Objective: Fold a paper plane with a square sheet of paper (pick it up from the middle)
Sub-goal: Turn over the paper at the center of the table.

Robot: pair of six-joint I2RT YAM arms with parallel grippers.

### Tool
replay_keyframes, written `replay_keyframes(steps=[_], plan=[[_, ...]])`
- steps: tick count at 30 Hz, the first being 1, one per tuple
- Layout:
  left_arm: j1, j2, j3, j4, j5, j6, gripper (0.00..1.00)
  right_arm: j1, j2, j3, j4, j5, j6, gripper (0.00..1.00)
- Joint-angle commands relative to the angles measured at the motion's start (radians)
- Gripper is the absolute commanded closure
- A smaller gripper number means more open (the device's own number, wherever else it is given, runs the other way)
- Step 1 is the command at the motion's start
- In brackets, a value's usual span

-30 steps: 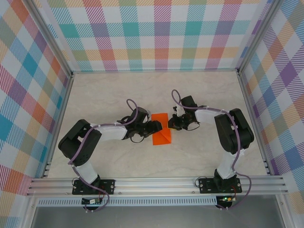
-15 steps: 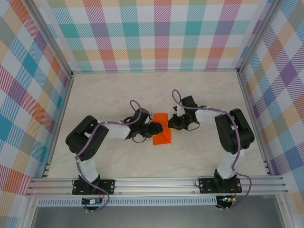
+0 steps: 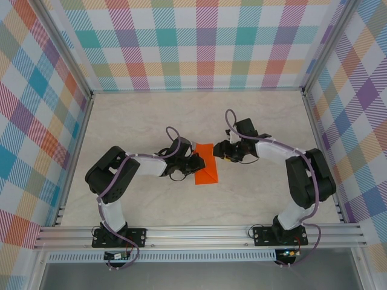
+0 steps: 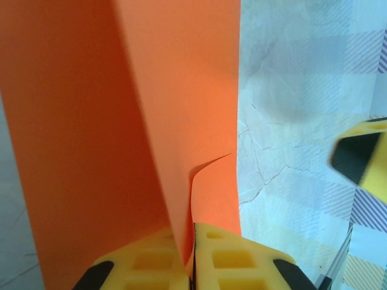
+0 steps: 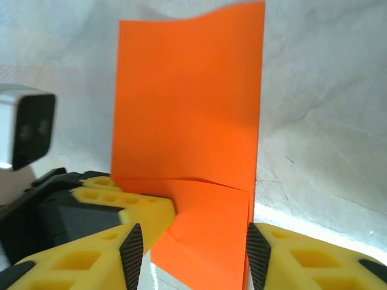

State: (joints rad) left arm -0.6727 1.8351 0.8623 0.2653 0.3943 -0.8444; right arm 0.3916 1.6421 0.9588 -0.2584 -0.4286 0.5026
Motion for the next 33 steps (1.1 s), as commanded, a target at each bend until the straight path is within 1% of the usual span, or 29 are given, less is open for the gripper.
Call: replay_keyframes(steps=[1,3,4,6,8,11,12,13,16,19,21,25,29,30,33], plan=[[0.01,-0.064,0.011,-0.033,-0.054,0.038,0.97,-0.006,-0.083,-0.018,-0.043,0.095,0.016,0.39],[0.012,-0.113,0.027,-0.124,-0.088,0.081,0.98,-0.006,-0.127,-0.017,-0.078,0.158,0.023,0.32],[0.012,-0.148,0.043,-0.196,-0.112,0.112,0.98,-0.007,-0.151,-0.017,-0.096,0.193,0.024,0.28],[0.012,-0.21,0.087,-0.356,-0.171,0.186,0.98,-0.007,-0.203,-0.03,-0.11,0.239,0.019,0.24],[0.011,-0.269,0.154,-0.55,-0.258,0.264,0.98,-0.007,-0.259,-0.05,-0.108,0.284,0.028,0.2],[0.005,-0.314,0.291,-0.854,-0.415,0.386,0.98,-0.006,-0.323,-0.064,-0.119,0.332,0.035,0.13],[-0.002,-0.318,0.341,-0.944,-0.492,0.419,0.98,-0.007,-0.34,-0.067,-0.123,0.346,0.039,0.1],[-0.009,-0.316,0.39,-1.022,-0.57,0.449,0.98,-0.006,-0.353,-0.069,-0.126,0.359,0.04,0.07],[-0.025,-0.284,0.504,-1.182,-0.78,0.505,0.97,-0.007,-0.381,-0.072,-0.141,0.395,0.05,0.03],[-0.039,-0.219,0.578,-1.279,-0.975,0.521,0.98,-0.006,-0.398,-0.076,-0.156,0.421,0.054,0.0],[-0.046,-0.161,0.606,-1.307,-1.067,0.518,0.98,-0.006,-0.405,-0.081,-0.16,0.428,0.052,0.0],[-0.076,-0.011,0.643,-1.329,-1.186,0.475,0.98,-0.007,-0.425,-0.097,-0.165,0.442,0.048,0.0],[-0.113,0.136,0.698,-1.321,-1.215,0.435,0.98,-0.006,-0.441,-0.104,-0.179,0.466,0.046,0.0],[-0.121,0.164,0.714,-1.317,-1.203,0.426,0.98,-0.007,-0.44,-0.102,-0.183,0.471,0.047,0.0],[-0.141,0.234,0.73,-1.267,-1.119,0.409,0.98,-0.008,-0.438,-0.098,-0.196,0.486,0.046,0.0]])
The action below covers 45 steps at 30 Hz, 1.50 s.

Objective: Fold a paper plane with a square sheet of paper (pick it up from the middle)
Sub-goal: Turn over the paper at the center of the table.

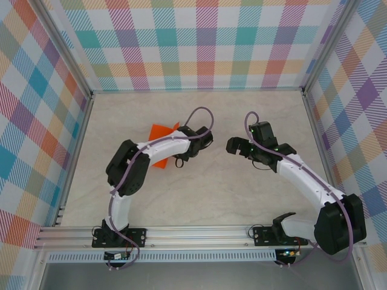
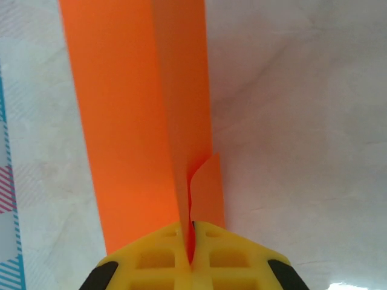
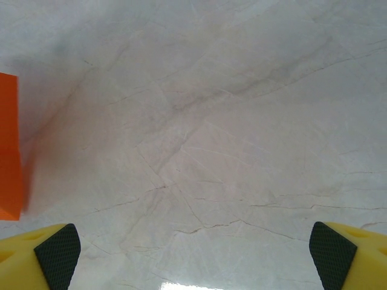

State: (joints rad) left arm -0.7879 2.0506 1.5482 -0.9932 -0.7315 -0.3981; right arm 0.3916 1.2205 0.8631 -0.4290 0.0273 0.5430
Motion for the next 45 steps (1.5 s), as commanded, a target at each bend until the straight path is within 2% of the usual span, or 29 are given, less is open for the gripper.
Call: replay_keyframes(steps=[1,9,16,21,27,32,34,38,40,42,45], plan=[[-0.035,0.037,0.046,0.007,0.038,-0.045,0.98,-0.008,-0.015,-0.001,-0.031,0.036,0.009,0.0],[-0.097,0.091,0.059,0.067,0.185,-0.068,0.93,-0.008,-0.014,-0.007,-0.04,0.056,0.021,0.0],[-0.102,0.098,0.052,0.106,0.287,-0.077,0.86,-0.008,0.004,-0.004,-0.037,0.046,0.035,0.0],[-0.103,0.079,0.042,0.152,0.399,-0.071,0.81,-0.008,0.004,-0.003,-0.039,0.039,0.041,0.0],[-0.077,0.047,0.011,0.24,0.58,-0.067,0.68,-0.008,0.028,-0.001,-0.013,-0.027,0.058,0.0],[-0.028,-0.007,-0.066,0.354,0.759,-0.063,0.5,-0.008,0.074,-0.004,0.032,-0.115,0.084,0.0],[-0.012,-0.024,-0.095,0.385,0.805,-0.068,0.47,-0.008,0.099,-0.003,0.047,-0.145,0.101,0.0],[0.013,-0.054,-0.162,0.46,0.893,-0.086,0.48,-0.008,0.17,0.008,0.102,-0.244,0.136,0.08],[0.022,-0.066,-0.189,0.485,0.921,-0.094,0.54,-0.008,0.221,0.024,0.124,-0.296,0.155,0.15],[0.03,-0.075,-0.21,0.499,0.926,-0.104,0.62,-0.007,0.277,0.038,0.163,-0.358,0.174,0.26],[0.037,-0.082,-0.229,0.5,0.913,-0.112,0.74,0.003,0.367,0.049,0.268,-0.476,0.216,0.5]])
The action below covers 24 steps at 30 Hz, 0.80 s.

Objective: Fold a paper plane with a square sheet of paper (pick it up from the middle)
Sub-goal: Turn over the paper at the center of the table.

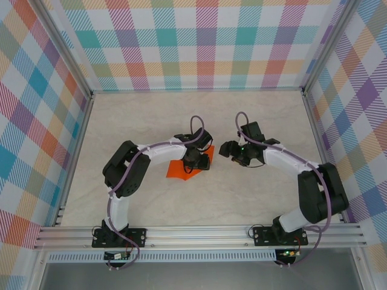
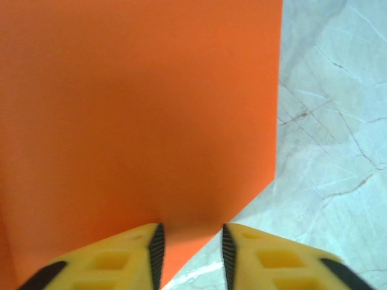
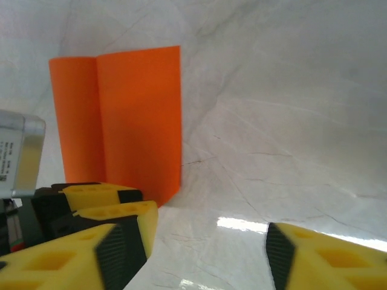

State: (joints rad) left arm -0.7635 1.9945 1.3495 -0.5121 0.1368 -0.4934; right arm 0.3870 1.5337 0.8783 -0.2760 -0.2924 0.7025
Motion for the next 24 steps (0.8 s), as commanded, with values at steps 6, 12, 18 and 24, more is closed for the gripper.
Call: replay_keyframes(steps=[6,12,18,24], plan=[[0.016,-0.026,-0.044,0.012,0.029,-0.028,0.86,0.062,0.215,0.103,0.162,-0.22,0.084,0.78],[0.018,-0.054,-0.036,0.008,0.024,-0.037,0.87,0.076,0.293,0.132,0.117,-0.2,0.078,0.83],[0.03,-0.159,-0.055,0.014,-0.018,-0.077,0.81,0.077,0.347,0.144,0.028,-0.151,0.041,0.84],[0.1,-0.286,-0.187,-0.039,-0.159,-0.207,0.33,0.076,0.359,0.143,0.003,-0.123,0.022,0.85]])
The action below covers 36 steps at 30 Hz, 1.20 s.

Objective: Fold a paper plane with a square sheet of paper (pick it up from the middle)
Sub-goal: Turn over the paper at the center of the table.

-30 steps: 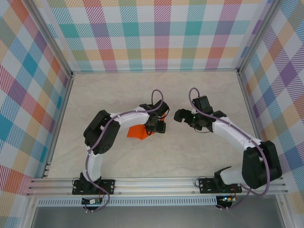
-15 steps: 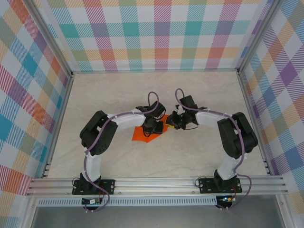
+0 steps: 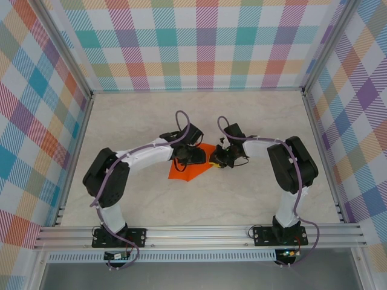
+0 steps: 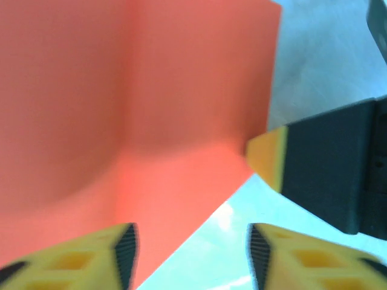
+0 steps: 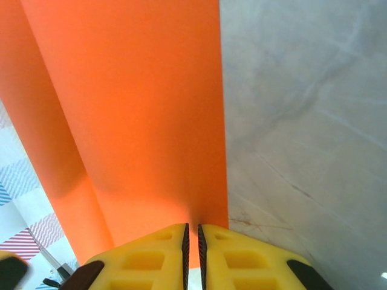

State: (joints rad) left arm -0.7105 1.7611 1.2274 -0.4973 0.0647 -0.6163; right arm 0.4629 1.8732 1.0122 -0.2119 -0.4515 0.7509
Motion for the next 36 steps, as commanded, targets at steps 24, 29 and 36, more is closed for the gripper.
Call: replay_keyframes(steps=[24,29,36], plan=[[0.092,-0.013,-0.169,0.034,0.121,-0.183,0.0,0.0,0.025,0.019,-0.082,0.046,-0.042,0.84],[0.085,-0.016,-0.171,0.119,0.194,-0.145,0.03,0.0,0.026,0.023,-0.086,0.047,-0.044,0.84],[0.081,-0.05,-0.231,0.343,0.331,-0.102,0.09,0.0,0.018,0.023,-0.078,0.039,-0.041,0.84]])
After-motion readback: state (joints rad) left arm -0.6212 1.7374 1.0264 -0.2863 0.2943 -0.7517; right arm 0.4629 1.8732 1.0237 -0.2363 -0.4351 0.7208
